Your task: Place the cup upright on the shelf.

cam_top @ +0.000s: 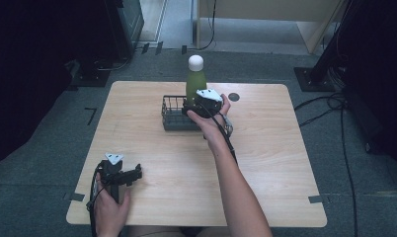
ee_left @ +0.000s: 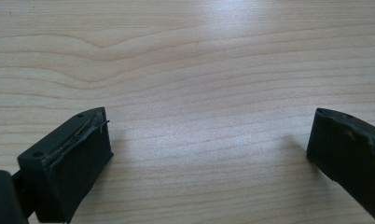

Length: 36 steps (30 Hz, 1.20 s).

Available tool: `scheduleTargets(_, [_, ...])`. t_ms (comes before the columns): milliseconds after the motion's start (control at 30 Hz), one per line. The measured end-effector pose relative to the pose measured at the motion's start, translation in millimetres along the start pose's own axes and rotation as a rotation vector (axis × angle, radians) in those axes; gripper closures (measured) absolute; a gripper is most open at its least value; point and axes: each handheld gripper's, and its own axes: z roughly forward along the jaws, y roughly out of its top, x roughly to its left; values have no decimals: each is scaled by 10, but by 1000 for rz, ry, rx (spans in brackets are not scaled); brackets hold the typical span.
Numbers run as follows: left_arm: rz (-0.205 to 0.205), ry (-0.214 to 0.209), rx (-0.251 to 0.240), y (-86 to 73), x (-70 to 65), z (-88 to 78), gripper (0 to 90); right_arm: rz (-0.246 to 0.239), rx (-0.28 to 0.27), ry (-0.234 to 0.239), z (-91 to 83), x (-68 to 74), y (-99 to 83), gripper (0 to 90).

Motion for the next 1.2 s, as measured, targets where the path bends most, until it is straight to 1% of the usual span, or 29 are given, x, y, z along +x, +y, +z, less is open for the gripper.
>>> scheduleTargets(200, [0, 0, 0, 0, 0, 0, 0, -5, 20, 1, -52, -97, -97, 109])
scheduleTargets(300, [0, 0, -1, 0, 0, 1, 0, -6, 34, 11, -87, -140, -147, 109])
scheduleTargets(400, [0, 0, -1, 0, 0, 1, 0, -28, 34, 19, -171, -182, -207, 108])
scheduleTargets(533, [0, 0, -1, 0, 0, 1, 0, -52, 19, 32, -293, -252, -244, 107])
scheduleTargets(600, [0, 0, -1, 0, 0, 1, 0, -58, 8, 40, -354, -292, -254, 134])
scheduleTargets(633, [0, 0, 0, 0, 0, 1, 0, -63, 4, 39, -370, -304, -255, 138])
scheduleTargets(667, [0, 0, -1, 0, 0, 1, 0, -73, -10, 21, -395, -319, -252, 161])
scheduleTargets(700, [0, 0, -1, 0, 0, 1, 0, -73, -19, 9, -408, -329, -249, 163])
scheduleTargets(767, [0, 0, 0, 0, 0, 1, 0, -61, -32, 9, -432, -361, -238, 156])
scheduleTargets(900, [0, 0, -1, 0, 0, 1, 0, -53, -27, 25, -485, -417, -261, 143])
scheduleTargets(1000, [0, 0, -1, 0, 0, 1, 0, -71, -17, 29, -532, -439, -300, 136])
scheduleTargets(1200, [0, 0, 0, 0, 0, 1, 0, -88, -11, 25, -646, -501, -386, 134])
